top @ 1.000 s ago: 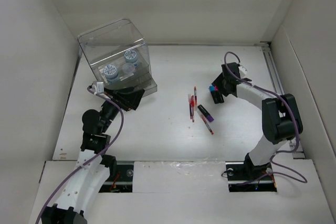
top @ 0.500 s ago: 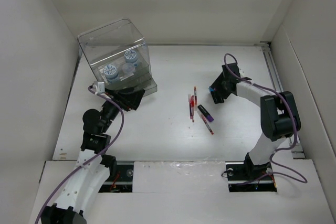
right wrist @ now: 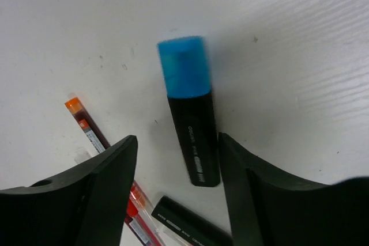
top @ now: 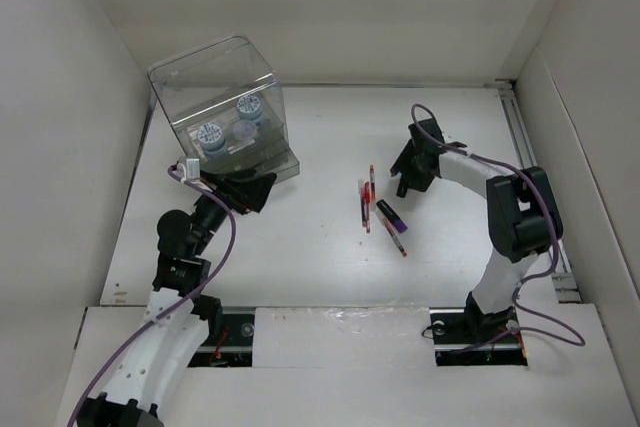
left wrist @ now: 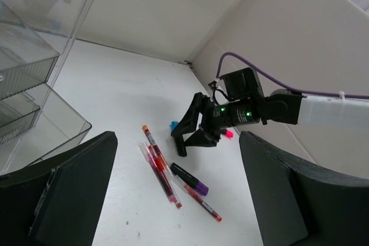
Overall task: Sort the stationery into containers
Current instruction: Pick up the pen from the center of the board.
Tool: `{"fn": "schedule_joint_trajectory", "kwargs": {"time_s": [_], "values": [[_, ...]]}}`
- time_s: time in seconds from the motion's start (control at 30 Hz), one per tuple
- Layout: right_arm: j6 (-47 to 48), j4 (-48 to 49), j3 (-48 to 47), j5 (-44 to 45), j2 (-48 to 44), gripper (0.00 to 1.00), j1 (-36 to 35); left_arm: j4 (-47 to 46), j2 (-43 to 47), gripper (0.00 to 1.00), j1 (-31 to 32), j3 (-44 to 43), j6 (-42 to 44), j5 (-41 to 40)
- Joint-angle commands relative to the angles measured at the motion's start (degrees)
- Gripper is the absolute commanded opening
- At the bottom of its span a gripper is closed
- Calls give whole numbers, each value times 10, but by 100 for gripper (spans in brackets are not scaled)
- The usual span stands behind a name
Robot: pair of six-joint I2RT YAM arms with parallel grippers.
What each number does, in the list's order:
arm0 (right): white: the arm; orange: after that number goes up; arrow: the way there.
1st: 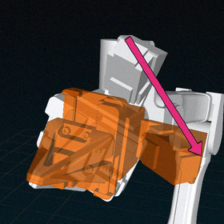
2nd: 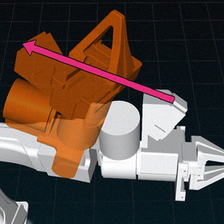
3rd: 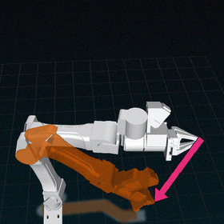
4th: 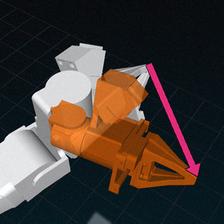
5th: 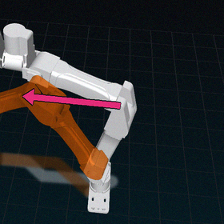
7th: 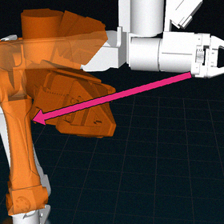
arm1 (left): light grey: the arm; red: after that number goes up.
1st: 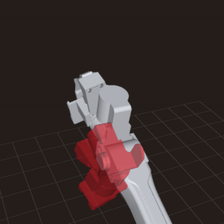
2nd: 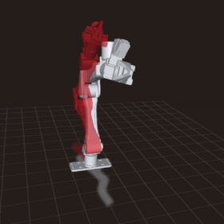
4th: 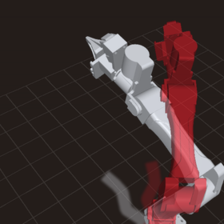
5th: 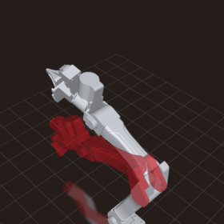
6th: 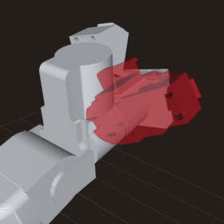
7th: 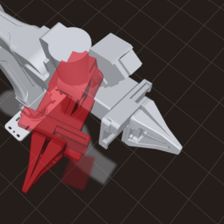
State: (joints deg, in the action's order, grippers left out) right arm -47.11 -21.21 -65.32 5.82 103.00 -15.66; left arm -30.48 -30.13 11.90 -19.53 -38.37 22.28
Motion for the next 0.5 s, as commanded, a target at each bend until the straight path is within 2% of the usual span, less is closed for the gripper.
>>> {"fn": "schedule_joint_trajectory", "kwargs": {"time_s": [0.0,0.1,0.3,0.47], "values": [[11,-24,-22,22,10,62,-13,-16,9,84,2,-24,9,0],[11,-30,-28,22,15,51,-18,-16,9,84,2,-24,9,0],[17,-61,-66,50,37,60,-31,-10,14,84,2,-24,9,0],[17,-88,-103,70,69,51,-38,-4,19,84,8,-30,9,-5]]}}
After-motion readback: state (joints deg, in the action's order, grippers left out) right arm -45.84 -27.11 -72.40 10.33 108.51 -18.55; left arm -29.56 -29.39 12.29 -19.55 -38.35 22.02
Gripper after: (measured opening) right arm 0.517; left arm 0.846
